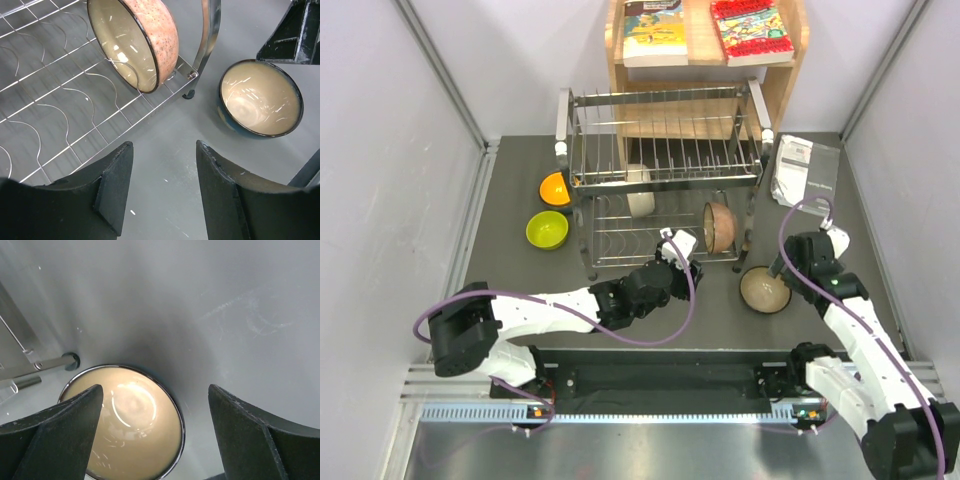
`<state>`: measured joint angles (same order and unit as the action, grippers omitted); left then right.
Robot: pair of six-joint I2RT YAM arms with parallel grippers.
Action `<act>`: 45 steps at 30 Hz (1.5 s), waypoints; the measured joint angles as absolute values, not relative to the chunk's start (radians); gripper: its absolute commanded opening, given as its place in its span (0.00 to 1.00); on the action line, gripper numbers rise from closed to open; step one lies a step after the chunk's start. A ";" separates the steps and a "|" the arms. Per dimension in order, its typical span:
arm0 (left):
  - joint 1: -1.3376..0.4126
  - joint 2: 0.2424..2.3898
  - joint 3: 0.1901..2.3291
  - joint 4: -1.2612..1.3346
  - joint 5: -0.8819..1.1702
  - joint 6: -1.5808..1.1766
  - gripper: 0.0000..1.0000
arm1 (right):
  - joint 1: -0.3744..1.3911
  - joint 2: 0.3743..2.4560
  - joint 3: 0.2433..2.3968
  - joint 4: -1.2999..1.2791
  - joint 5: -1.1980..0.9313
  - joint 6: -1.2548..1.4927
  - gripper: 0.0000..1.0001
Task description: Unload the bowls from the dish rack
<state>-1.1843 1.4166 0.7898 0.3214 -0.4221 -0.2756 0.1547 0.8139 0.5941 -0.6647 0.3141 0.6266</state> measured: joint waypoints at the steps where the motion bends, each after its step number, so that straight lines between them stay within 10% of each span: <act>1: -1.184 1.417 0.790 0.322 -0.420 -0.277 0.58 | 0.155 0.816 0.599 -0.675 0.311 0.621 0.86; 14: -1.184 1.416 0.790 0.321 -0.408 -0.290 0.57 | 0.154 0.891 0.611 -0.730 0.279 0.633 0.84; 35: -1.184 1.383 0.774 0.321 -0.414 -0.287 0.58 | 0.151 1.013 0.575 -0.664 0.242 0.668 0.28; 39: -1.184 1.372 0.768 0.320 -0.419 -0.287 0.58 | 0.150 1.010 0.570 -0.667 0.249 0.678 0.00; 45: -1.184 1.355 0.762 0.318 -0.428 -0.287 0.58 | 0.150 0.988 0.570 -0.672 0.299 0.721 0.00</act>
